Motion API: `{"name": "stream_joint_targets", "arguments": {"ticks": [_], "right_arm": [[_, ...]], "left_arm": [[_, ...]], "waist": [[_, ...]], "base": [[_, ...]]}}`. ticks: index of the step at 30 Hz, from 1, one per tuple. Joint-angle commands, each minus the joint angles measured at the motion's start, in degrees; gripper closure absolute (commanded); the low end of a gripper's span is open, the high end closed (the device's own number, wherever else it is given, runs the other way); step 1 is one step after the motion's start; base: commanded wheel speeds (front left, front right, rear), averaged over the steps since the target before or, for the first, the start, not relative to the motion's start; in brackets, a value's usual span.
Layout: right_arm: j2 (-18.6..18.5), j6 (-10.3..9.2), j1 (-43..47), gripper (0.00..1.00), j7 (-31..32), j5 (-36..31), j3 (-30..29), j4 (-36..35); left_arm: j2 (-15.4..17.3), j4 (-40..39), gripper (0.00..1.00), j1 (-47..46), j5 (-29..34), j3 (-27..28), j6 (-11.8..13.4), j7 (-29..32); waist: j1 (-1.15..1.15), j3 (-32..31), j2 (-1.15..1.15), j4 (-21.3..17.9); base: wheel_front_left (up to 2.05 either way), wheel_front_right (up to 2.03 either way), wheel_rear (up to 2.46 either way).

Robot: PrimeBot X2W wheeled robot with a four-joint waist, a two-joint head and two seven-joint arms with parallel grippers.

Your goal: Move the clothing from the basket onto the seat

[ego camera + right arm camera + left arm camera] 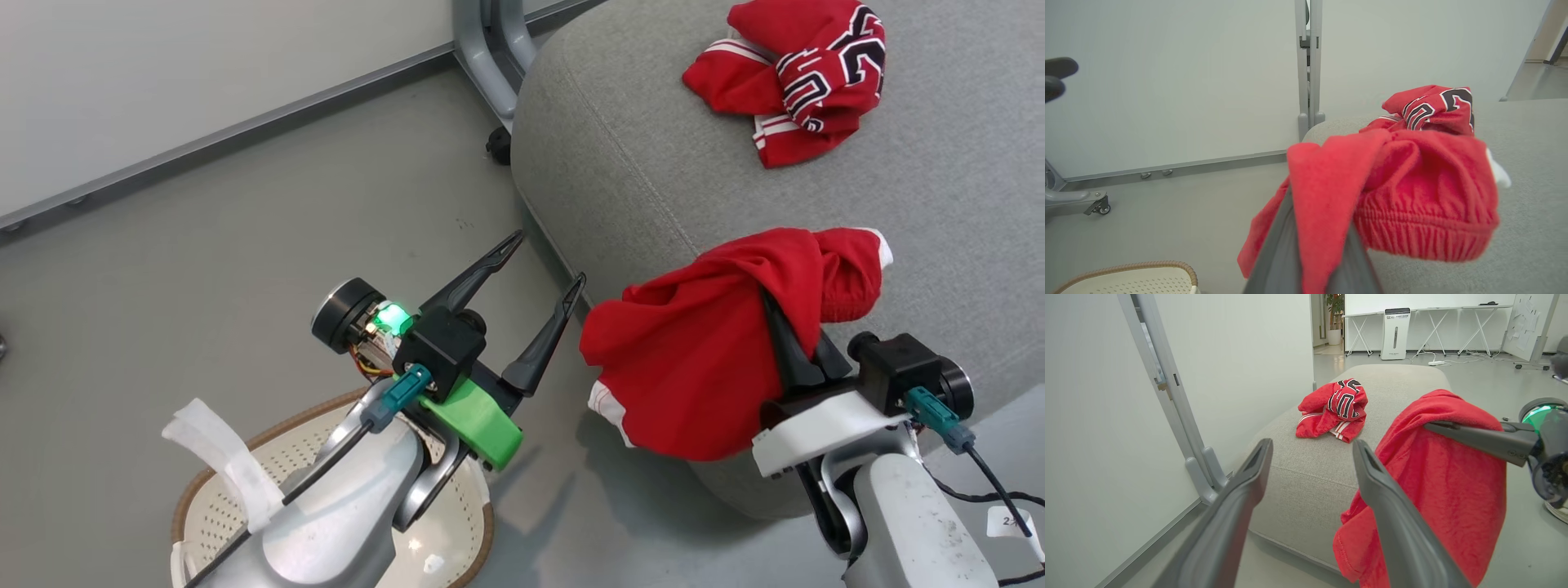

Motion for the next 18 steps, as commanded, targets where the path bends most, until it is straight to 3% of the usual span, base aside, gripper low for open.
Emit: {"name": "stream_joint_targets", "arguments": {"ticks": [1,9,18], "right_arm": [[-0.14,-0.06,1.09,1.0,-0.13,0.14,-0.63,-0.46],[-0.14,-0.06,1.59,1.0,-0.13,1.51,-2.1,-1.14],[-0.15,-0.06,-5.33,1.0,-0.13,2.11,-2.91,-2.11]], "left_arm": [[0.31,-0.22,0.0,0.01,0.31,-0.15,0.21,0.22],[0.75,-0.57,0.0,-0.49,0.2,-0.63,0.32,0.42],[1.86,-1.85,0.0,-1.5,0.5,-1.15,0.18,1.36]], "waist": [[0.0,0.59,0.47,-1.67],[0.0,1.53,0.47,-2.54],[0.0,5.15,0.47,-2.08]], "base": [[0.0,0.0,0.0],[0.0,0.0,0.0],[0.0,0.0,0.0]]}}
